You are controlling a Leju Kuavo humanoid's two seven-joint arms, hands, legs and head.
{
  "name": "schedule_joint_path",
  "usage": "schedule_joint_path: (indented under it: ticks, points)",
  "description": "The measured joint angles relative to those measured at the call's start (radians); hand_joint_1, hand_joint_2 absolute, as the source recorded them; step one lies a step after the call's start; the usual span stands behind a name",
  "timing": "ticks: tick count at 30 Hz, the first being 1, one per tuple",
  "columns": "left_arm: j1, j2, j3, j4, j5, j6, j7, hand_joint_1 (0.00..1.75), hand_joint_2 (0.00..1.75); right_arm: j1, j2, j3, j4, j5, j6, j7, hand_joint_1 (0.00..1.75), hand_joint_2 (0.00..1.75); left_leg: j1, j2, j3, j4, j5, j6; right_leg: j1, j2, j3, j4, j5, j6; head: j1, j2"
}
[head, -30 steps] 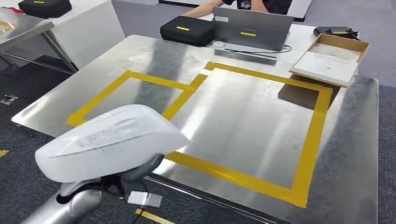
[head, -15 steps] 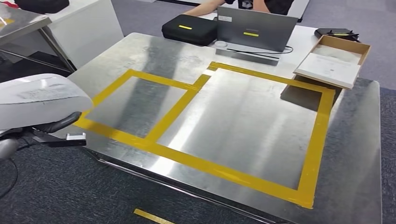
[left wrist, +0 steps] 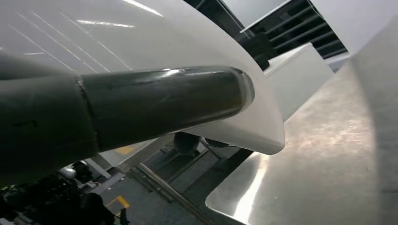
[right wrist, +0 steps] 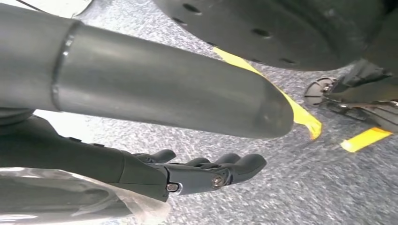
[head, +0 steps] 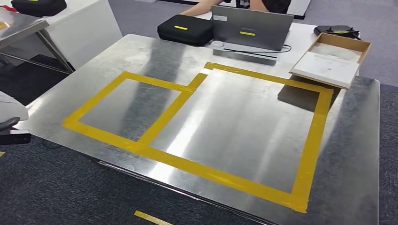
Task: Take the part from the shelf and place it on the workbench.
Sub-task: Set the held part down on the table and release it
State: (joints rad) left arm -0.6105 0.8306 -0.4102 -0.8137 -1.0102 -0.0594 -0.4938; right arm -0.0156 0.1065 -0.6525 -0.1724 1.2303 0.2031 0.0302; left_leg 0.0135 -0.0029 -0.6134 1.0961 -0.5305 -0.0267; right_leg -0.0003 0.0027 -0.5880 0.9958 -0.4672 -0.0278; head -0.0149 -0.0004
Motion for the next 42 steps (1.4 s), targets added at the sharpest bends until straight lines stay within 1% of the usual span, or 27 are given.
schedule_joint_path:
  ticks: [2,3,4,5,6,8,10,12,14,17,18,19,20,21,22,24,27,29,31,33,34,35,36,38,39,40,42]
  points:
    - [-0.013,-0.009,-0.018,0.025,-0.010,-0.008,-0.001,1.75,0.00,-0.003,0.000,0.001,0.000,0.001,0.003,0.000,0.00,0.00,0.004,0.000,-0.061,0.128,-0.055,-0.010,0.000,-0.001,0.003,0.000,-0.002,-0.004,-0.002,0.000]
    - [-0.019,-0.016,-0.031,0.038,-0.019,-0.015,-0.004,1.75,0.00,-0.003,0.000,0.002,0.000,0.003,0.005,0.001,0.00,0.00,0.007,0.000,-0.084,0.173,-0.065,-0.014,-0.001,0.000,0.005,0.000,-0.004,-0.003,-0.002,0.000]
    - [-0.027,-0.025,-0.048,0.050,-0.031,-0.022,-0.008,1.75,0.00,-0.002,0.000,0.003,0.000,0.006,0.006,0.001,0.00,0.00,0.011,0.000,-0.094,0.186,-0.057,-0.018,-0.002,0.000,0.008,0.000,-0.006,-0.002,-0.002,0.000]
    - [-0.038,-0.038,-0.069,0.062,-0.046,-0.029,-0.012,1.75,0.00,-0.002,0.000,0.005,0.000,0.009,0.007,0.002,0.00,0.00,0.016,0.000,-0.085,0.159,-0.028,-0.021,-0.003,-0.001,0.010,0.002,-0.009,0.002,-0.002,0.000]
    - [-0.054,-0.056,-0.093,0.075,-0.061,-0.034,-0.013,1.75,0.00,-0.003,0.000,0.008,0.000,0.012,0.009,0.003,0.00,0.00,0.021,0.001,-0.061,0.100,0.013,-0.025,-0.005,-0.002,0.013,0.004,-0.012,0.006,-0.002,0.000]
    - [-0.090,-0.107,-0.143,0.105,-0.089,-0.036,-0.007,1.75,0.00,-0.008,-0.001,0.013,0.000,0.017,0.011,0.004,0.00,0.00,0.024,-0.002,-0.008,-0.022,0.065,-0.028,-0.006,-0.006,0.012,0.013,-0.020,0.019,-0.004,0.000]
    - [-0.123,-0.176,-0.193,0.140,-0.112,-0.031,0.007,1.75,0.00,-0.016,-0.002,0.018,0.000,0.021,0.015,0.008,0.00,0.00,0.019,-0.005,0.009,-0.067,0.068,-0.016,-0.003,-0.010,0.008,0.017,-0.023,0.032,-0.005,0.000]
    - [-0.155,-0.246,-0.238,0.174,-0.127,-0.026,0.018,1.75,0.00,-0.019,-0.003,0.021,0.000,0.024,0.021,0.011,0.00,0.00,0.015,-0.008,0.008,-0.069,0.070,0.002,-0.005,-0.015,0.006,0.016,-0.024,0.042,-0.004,0.000]
    - [-0.194,-0.319,-0.279,0.206,-0.133,-0.022,0.026,1.75,0.00,-0.021,-0.003,0.024,0.000,0.027,0.025,0.016,0.00,0.00,0.013,-0.011,0.010,-0.070,0.070,0.018,-0.009,-0.015,-0.005,0.042,-0.044,0.052,-0.002,0.000]
    - [-0.229,-0.428,-0.322,0.249,-0.121,-0.016,0.041,1.75,0.00,-0.024,-0.003,0.025,0.000,0.026,0.032,0.035,0.00,0.00,0.008,-0.012,0.010,-0.071,0.071,0.037,-0.010,-0.007,-0.093,0.216,-0.125,0.057,0.000,0.000]
    - [-0.235,-0.465,-0.330,0.262,-0.112,-0.014,0.050,1.75,0.00,-0.024,-0.003,0.025,0.000,0.025,0.036,0.045,0.00,0.00,0.005,-0.012,0.010,-0.071,0.070,0.040,-0.010,-0.006,-0.127,0.279,-0.145,0.056,0.000,0.000]
    - [-0.239,-0.499,-0.336,0.273,-0.104,-0.012,0.058,1.75,0.00,-0.023,-0.003,0.025,0.000,0.024,0.041,0.054,0.00,0.00,0.002,-0.013,0.011,-0.071,0.070,0.042,-0.009,-0.005,-0.146,0.309,-0.145,0.055,0.000,0.000]
    - [-0.243,-0.529,-0.340,0.284,-0.099,-0.010,0.066,1.75,0.00,-0.022,-0.003,0.025,0.000,0.023,0.044,0.060,0.00,0.00,-0.001,-0.014,0.012,-0.071,0.070,0.043,-0.009,-0.005,-0.147,0.304,-0.129,0.051,0.000,0.000]
    - [-0.247,-0.554,-0.345,0.292,-0.096,-0.010,0.071,1.75,0.00,-0.022,-0.003,0.025,0.000,0.023,0.046,0.063,0.00,0.00,-0.003,-0.015,0.013,-0.071,0.069,0.044,-0.007,-0.005,-0.125,0.252,-0.094,0.046,0.000,0.000]
    - [-0.250,-0.574,-0.349,0.298,-0.095,-0.010,0.074,1.75,0.00,-0.022,-0.003,0.025,0.000,0.022,0.046,0.064,0.00,0.00,-0.005,-0.015,0.015,-0.071,0.068,0.043,-0.005,-0.005,-0.091,0.179,-0.057,0.039,0.001,0.000]
    - [-0.255,-0.602,-0.356,0.309,-0.094,-0.008,0.077,1.75,0.00,-0.024,-0.004,0.025,0.000,0.022,0.047,0.066,0.00,0.00,-0.009,-0.012,0.015,-0.069,0.066,0.039,0.000,-0.005,-0.027,0.056,-0.014,0.032,0.000,0.000]
    - [-0.261,-0.625,-0.363,0.322,-0.096,-0.001,0.078,1.75,0.00,-0.021,-0.004,0.025,0.000,0.023,0.051,0.068,0.00,0.00,-0.011,-0.008,0.015,-0.072,0.066,0.027,0.001,-0.004,-0.009,0.022,-0.010,0.031,-0.001,0.000]
    - [-0.264,-0.643,-0.369,0.332,-0.099,0.007,0.079,1.75,0.00,-0.018,-0.004,0.024,0.000,0.024,0.055,0.071,0.00,0.00,-0.011,-0.007,0.010,-0.058,0.052,0.018,-0.003,-0.006,-0.004,0.014,-0.005,0.023,-0.003,0.000]
    - [-0.267,-0.664,-0.379,0.343,-0.104,0.013,0.083,1.75,0.00,-0.020,-0.005,0.024,0.000,0.025,0.056,0.073,0.00,0.00,-0.008,-0.006,-0.026,0.027,0.001,0.009,-0.007,-0.008,-0.001,0.009,-0.003,0.016,-0.008,0.000]
    - [-0.267,-0.687,-0.391,0.354,-0.109,0.016,0.086,1.75,0.00,-0.022,-0.005,0.024,0.000,0.026,0.056,0.074,0.00,0.00,-0.006,-0.005,-0.083,0.155,-0.055,0.002,-0.006,-0.009,0.000,0.010,-0.004,0.013,-0.010,0.000]
    - [-0.267,-0.699,-0.398,0.358,-0.113,0.016,0.087,1.75,0.00,-0.022,-0.005,0.024,0.000,0.025,0.055,0.074,0.00,0.00,-0.005,-0.005,-0.102,0.194,-0.062,0.001,-0.006,-0.008,0.001,0.010,-0.005,0.012,-0.010,0.000]
    - [-0.269,-0.709,-0.404,0.363,-0.115,0.015,0.087,1.31,0.44,-0.022,-0.005,0.024,0.000,0.025,0.055,0.075,0.00,0.00,-0.005,-0.005,-0.104,0.197,-0.049,0.001,-0.006,-0.008,0.003,0.010,-0.006,0.013,-0.010,0.000]
    - [-0.272,-0.718,-0.409,0.366,-0.117,0.014,0.087,0.87,0.87,-0.020,-0.005,0.024,0.000,0.024,0.055,0.076,0.00,0.00,-0.004,-0.005,-0.090,0.164,-0.020,0.002,-0.006,-0.007,0.006,0.010,-0.008,0.013,-0.010,0.000]
    - [-0.279,-0.730,-0.417,0.370,-0.119,0.012,0.086,0.00,1.75,-0.019,-0.005,0.024,0.000,0.022,0.055,0.079,0.00,0.00,-0.006,-0.005,-0.030,0.030,0.050,0.009,-0.004,-0.006,0.012,0.011,-0.013,0.019,-0.010,0.000]
    - [-0.283,-0.735,-0.420,0.371,-0.119,0.008,0.085,0.00,1.75,-0.020,-0.005,0.024,0.000,0.021,0.056,0.081,0.00,0.00,-0.007,-0.005,-0.006,-0.025,0.069,0.013,-0.003,-0.006,0.012,0.013,-0.014,0.023,-0.010,0.000]
    - [-0.287,-0.741,-0.424,0.373,-0.120,0.003,0.085,0.00,1.31,-0.020,-0.005,0.024,0.000,0.020,0.056,0.083,0.00,0.00,-0.008,-0.005,0.008,-0.060,0.077,0.017,-0.002,-0.006,0.011,0.014,-0.015,0.027,-0.009,0.000]
    - [-0.295,-0.748,-0.433,0.377,-0.121,-0.008,0.088,0.00,0.44,-0.020,-0.005,0.023,0.000,0.019,0.056,0.085,0.00,0.00,-0.011,-0.006,0.011,-0.076,0.074,0.026,-0.001,-0.006,0.008,0.013,-0.015,0.038,-0.009,0.000]
